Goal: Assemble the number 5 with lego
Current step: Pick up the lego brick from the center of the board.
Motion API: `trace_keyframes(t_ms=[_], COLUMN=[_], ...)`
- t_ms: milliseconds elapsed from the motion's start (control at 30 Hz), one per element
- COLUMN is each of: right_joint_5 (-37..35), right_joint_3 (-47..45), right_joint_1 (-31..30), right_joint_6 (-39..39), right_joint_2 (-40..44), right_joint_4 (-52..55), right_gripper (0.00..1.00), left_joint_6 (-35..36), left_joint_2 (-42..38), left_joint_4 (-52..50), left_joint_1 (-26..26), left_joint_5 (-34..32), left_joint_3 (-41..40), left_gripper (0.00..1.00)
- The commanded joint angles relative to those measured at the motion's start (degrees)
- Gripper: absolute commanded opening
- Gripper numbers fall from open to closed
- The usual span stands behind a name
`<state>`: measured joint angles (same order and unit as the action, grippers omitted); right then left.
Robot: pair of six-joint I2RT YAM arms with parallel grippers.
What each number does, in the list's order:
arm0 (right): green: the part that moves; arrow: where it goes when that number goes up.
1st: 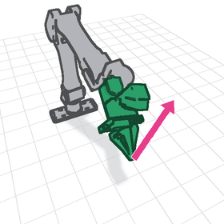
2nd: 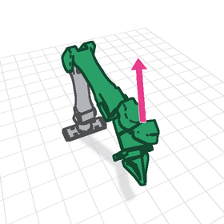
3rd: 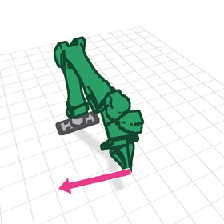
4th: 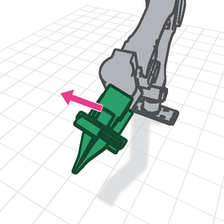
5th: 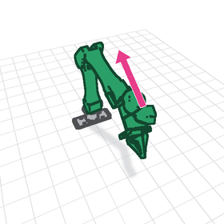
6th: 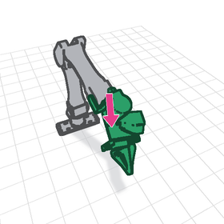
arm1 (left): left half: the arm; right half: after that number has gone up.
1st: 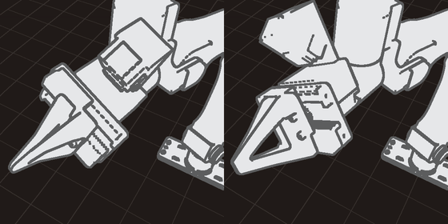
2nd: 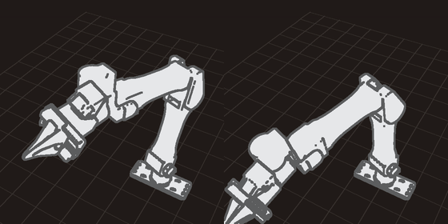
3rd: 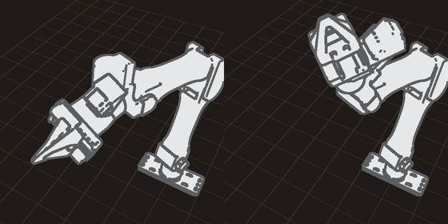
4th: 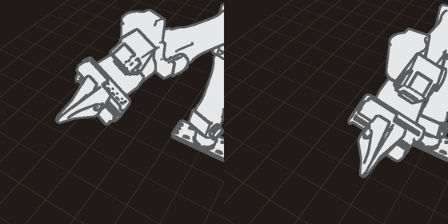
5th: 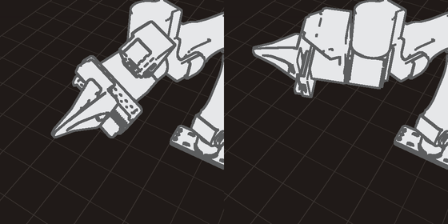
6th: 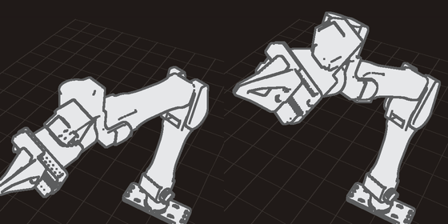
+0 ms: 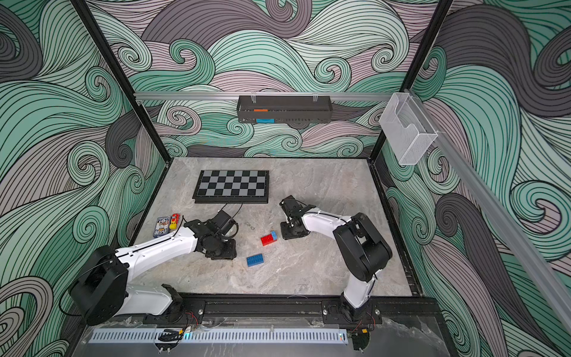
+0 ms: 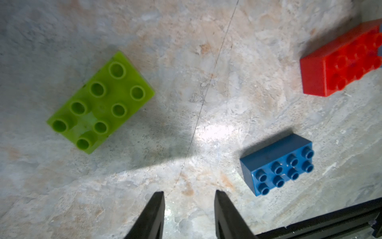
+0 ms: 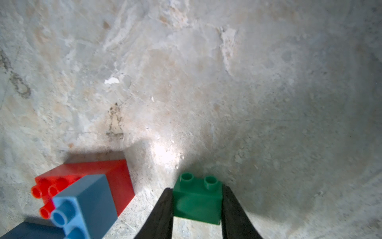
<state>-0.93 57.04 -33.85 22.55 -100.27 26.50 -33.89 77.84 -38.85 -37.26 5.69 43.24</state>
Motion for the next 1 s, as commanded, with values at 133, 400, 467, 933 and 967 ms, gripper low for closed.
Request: trace_keyframes(t_ms=[133,400,467,933,967], right_joint_5=[0.6,6.5,8.2,13.7,13.4], right_joint_3=[-3.4,-6.3,-6.8,-5.4,-5.0], right_joint_1=[-0.3,-3.4,-5.1,-15.7,-16.4], right_joint_6=[-4.2,-16.3,-19.3,-32.0,-32.7], right_joint_2=[4.5,27.0,32.3,42.5,42.3], right_joint_4=[1.2,-3.7,-5.4,-7.7,-7.5], right_gripper=[0.36,0.37,0.38,0.39,0.39], left_joint_6=[1.0,5.4,7.3,7.9,7.9], left_joint_2=[-1.7,-4.6,-4.6,-7.2,-7.4], left_joint_4=[-1.0,-2.4,-3.2,0.4,0.4], left_joint_1=[2.4,14.0,15.6,12.6,11.6], left_joint_5=[3.0,22.6,28.8,51.4,51.2], left_joint_3=[3.6,14.4,17.6,21.6,21.6], left_gripper=[0.46,0.50,0.50,0.60,0.61])
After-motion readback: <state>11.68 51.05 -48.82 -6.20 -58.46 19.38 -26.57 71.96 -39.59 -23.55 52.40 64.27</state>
